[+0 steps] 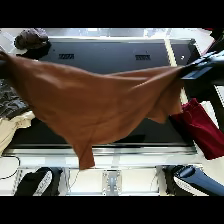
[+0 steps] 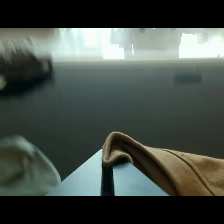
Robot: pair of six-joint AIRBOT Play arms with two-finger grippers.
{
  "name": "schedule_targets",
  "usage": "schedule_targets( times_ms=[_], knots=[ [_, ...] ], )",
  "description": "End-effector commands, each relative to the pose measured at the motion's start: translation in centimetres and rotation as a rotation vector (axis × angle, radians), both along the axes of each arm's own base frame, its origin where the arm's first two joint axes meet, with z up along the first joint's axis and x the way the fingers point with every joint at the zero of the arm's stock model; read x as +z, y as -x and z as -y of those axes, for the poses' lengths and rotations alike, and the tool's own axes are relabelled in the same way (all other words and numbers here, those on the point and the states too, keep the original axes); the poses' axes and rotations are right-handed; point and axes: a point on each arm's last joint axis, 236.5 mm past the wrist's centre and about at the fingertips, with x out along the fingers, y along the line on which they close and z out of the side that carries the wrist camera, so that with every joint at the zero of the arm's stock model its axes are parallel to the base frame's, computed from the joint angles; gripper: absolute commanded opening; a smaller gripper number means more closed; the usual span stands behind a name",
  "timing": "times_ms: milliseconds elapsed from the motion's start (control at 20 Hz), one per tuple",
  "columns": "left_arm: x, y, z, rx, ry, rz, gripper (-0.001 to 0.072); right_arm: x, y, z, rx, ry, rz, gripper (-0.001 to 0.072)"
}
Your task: Fold the shirts.
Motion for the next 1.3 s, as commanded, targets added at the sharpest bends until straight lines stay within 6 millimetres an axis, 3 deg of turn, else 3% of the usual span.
schedule_targets(
  times_ms=[0,50,100,150,200,250,300,400,450,550,650,750,800,850,950,1100,1250],
  knots=[
    [-13.5,-5.8,-0.3,-0.010,0.042,-0.385,0.0011,-10.1,-5.1,-2.5,0.006,0.093,-0.199,0.0015],
    [-17.3,-8.0,-0.7,-0.004,0.052,-0.446,0.0117,-13.7,-7.3,-3.7,0.010,0.107,-0.232,0.0021],
    [-20.4,-9.7,-0.9,0.003,0.059,-0.487,0.0453,-17.1,-9.7,-4.6,0.010,0.122,-0.247,0.0093],
    [-22.9,-11.2,-1.2,0.020,0.075,-0.508,0.0691,-19.7,-11.7,-5.0,0.004,0.151,-0.249,0.0286],
    [-24.0,-12.1,-1.4,0.042,0.095,-0.505,0.0709,-21.5,-13.7,-4.8,-0.008,0.192,-0.237,0.0414],
    [-23.9,-13.0,-1.8,0.051,0.095,-0.475,0.0709,-22.1,-15.2,-4.2,-0.027,0.236,-0.216,0.0411],
    [-22.4,-14.0,-2.4,0.065,0.092,-0.404,0.0709,-21.5,-16.5,-3.3,-0.053,0.280,-0.179,0.0411],
    [-16.8,-15.1,-4.1,0.105,0.085,-0.214,0.0708,-17.1,-18.4,-0.1,-0.137,0.385,-0.058,0.0411],
    [-14.0,-14.7,-4.7,0.126,0.091,-0.144,0.0709,-14.5,-18.6,1.9,-0.190,0.437,-0.017,0.0411],
    [-9.1,-12.2,-5.9,0.151,0.083,-0.059,0.0708,-9.3,-17.4,6.8,-0.333,0.489,0.016,0.0411],
    [-5.5,-8.6,-7.6,0.199,0.079,-0.008,0.0699,-5.2,-14.7,12.1,-0.479,0.453,0.014,0.0411],
    [-4.1,-4.5,-9.6,0.300,0.145,0.049,0.0619,-2.0,-11.5,16.7,-0.617,0.344,0.038,0.0412],
    [-5.3,-2.5,-10.1,0.343,0.180,0.037,0.0619,-1.0,-10.1,17.7,-0.642,0.258,0.044,0.0412],
    [-7.8,-0.5,-10.2,0.382,0.225,-0.008,0.0619,-0.5,-8.7,18.2,-0.643,0.167,0.042,0.0411],
    [-13.9,2.1,-9.4,0.439,0.319,-0.117,0.0619,-1.5,-6.1,18.7,-0.645,0.028,-0.020,0.0411],
    [-21.1,2.3,-6.2,0.435,0.533,-0.267,0.0619,-7.3,-2.6,19.6,-0.686,-0.089,-0.207,0.0409],
    [-25.9,0.8,-3.5,0.373,0.663,-0.422,0.0619,-15.0,-0.7,19.2,-0.670,-0.159,-0.406,0.0409]
  ],
)
